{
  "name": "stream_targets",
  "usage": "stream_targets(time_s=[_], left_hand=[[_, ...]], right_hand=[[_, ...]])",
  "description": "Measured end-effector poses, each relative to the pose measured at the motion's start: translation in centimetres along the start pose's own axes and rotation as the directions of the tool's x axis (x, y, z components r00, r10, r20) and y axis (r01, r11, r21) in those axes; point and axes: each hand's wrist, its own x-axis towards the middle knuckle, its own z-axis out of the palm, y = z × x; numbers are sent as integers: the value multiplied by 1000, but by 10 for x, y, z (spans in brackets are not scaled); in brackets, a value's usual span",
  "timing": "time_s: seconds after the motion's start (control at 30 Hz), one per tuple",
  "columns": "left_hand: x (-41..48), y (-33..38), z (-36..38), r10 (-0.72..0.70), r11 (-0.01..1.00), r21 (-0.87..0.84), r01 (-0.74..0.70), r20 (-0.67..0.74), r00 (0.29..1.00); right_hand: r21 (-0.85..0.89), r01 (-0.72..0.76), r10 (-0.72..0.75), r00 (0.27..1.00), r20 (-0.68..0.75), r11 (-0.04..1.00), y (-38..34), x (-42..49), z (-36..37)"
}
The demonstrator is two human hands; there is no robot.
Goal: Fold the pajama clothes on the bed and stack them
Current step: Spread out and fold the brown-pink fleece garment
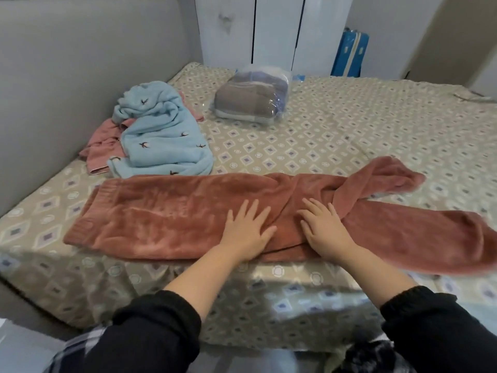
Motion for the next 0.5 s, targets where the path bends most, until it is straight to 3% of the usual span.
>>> stream_targets(time_s=[0.07, 0.17, 0.37, 0.5], left_hand=[[-2, 24, 20, 140, 985, 106, -139, -3, 990], [-2, 24, 39, 186, 963, 213, -165, -83, 979], [-2, 15, 42, 235, 971, 85, -223, -189, 953], [-13, 16, 37, 340, 908, -79, -412, -437, 833]], right_hand=[[-23, -46, 47, 998, 45, 999, 18, -11, -3], [-84, -92, 99, 992, 81, 992, 48, -22, -10], [-163, -22, 25, 1000, 13, 986, 71, -14, -24], [-129, 7, -37, 972, -233, 992, 71, -18, -39]])
